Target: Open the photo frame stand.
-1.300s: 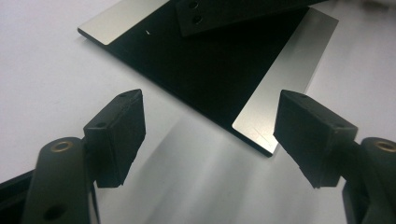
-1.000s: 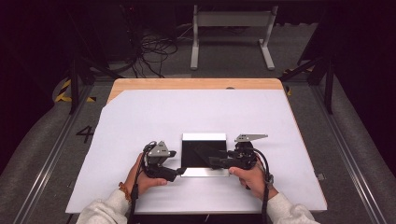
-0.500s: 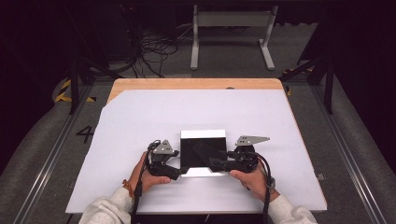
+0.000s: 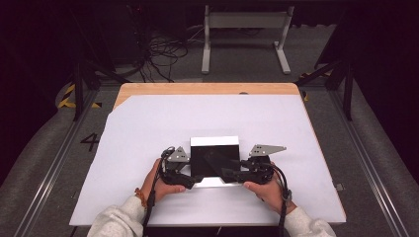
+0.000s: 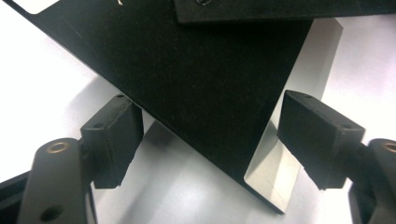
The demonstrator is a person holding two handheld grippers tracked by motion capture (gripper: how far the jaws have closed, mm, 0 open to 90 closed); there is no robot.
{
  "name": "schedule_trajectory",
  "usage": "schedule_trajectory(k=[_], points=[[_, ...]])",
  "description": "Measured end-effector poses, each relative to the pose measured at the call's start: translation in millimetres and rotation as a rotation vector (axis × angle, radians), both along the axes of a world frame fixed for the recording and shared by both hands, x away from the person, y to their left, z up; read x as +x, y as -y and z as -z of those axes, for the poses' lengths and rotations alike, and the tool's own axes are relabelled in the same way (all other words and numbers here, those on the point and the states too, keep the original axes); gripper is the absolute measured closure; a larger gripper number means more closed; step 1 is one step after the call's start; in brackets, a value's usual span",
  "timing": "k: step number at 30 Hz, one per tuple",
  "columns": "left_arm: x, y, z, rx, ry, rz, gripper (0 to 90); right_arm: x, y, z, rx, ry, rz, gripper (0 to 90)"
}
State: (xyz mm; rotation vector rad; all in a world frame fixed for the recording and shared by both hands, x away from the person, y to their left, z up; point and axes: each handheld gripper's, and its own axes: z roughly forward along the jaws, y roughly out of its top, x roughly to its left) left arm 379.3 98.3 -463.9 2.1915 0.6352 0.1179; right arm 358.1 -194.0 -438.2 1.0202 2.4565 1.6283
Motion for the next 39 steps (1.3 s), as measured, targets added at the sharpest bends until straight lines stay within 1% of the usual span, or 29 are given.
schedule_trajectory(k=[3,4,5,8,12,15,17,22,24,26,30,36,37,39], points=[[1.6,0.6,-0.3,-0.001,-0.002,0.004,22.7,0.0,0.9,-0.2,0.004,0.0,-0.005,54.2],[1.9,0.9,-0.3,-0.002,-0.012,0.002,22.7,0.2,1.1,0.0,0.005,-0.003,-0.005,54.2],[3.2,1.2,-0.2,-0.002,-0.01,0.007,22.5,0.5,1.2,0.2,0.008,-0.006,-0.005,54.3],[4.7,2.4,-1.3,-0.003,-0.012,-0.002,22.2,2.6,3.9,1.6,0.035,-0.028,-0.006,57.1],[6.7,1.7,-2.2,-0.013,-0.014,-0.008,23.7,2.2,3.9,1.2,0.036,-0.025,-0.005,57.4],[6.2,1.8,-3.0,-0.007,-0.009,-0.008,24.5,2.2,4.1,1.3,0.04,-0.026,-0.004,58.5],[5.9,1.6,-4.9,-0.007,0.014,-0.019,25.1,2.5,4.4,1.0,0.046,-0.029,0.003,59.8],[5.4,-1.1,-7.7,-0.026,0.033,-0.038,31.3,2.4,4.7,-1.1,0.05,-0.02,0.01,62.7],[6.0,-3.2,-10.0,-0.022,0.052,-0.035,34.2,2.7,5.0,-2.4,0.046,-0.013,0.007,63.6],[5.7,-3.8,-10.8,-0.026,0.059,-0.038,36.9,3.1,5.4,-3.4,0.046,-0.012,0.006,65.1],[7.3,-3.0,-15.7,-0.034,0.103,-0.063,41.3,3.9,6.6,-5.6,0.041,0.004,0.016,67.4],[9.8,-2.5,-18.5,-0.039,0.114,-0.072,44.8,3.7,7.4,-6.7,0.033,0.02,0.023,68.4],[10.2,-2.5,-18.9,-0.043,0.121,-0.073,45.3,3.6,7.4,-7.0,0.027,0.025,0.025,68.5],[10.6,-3.8,-20.1,-0.052,0.119,-0.078,47.6,3.3,7.5,-7.8,0.025,0.03,0.028,69.2]])
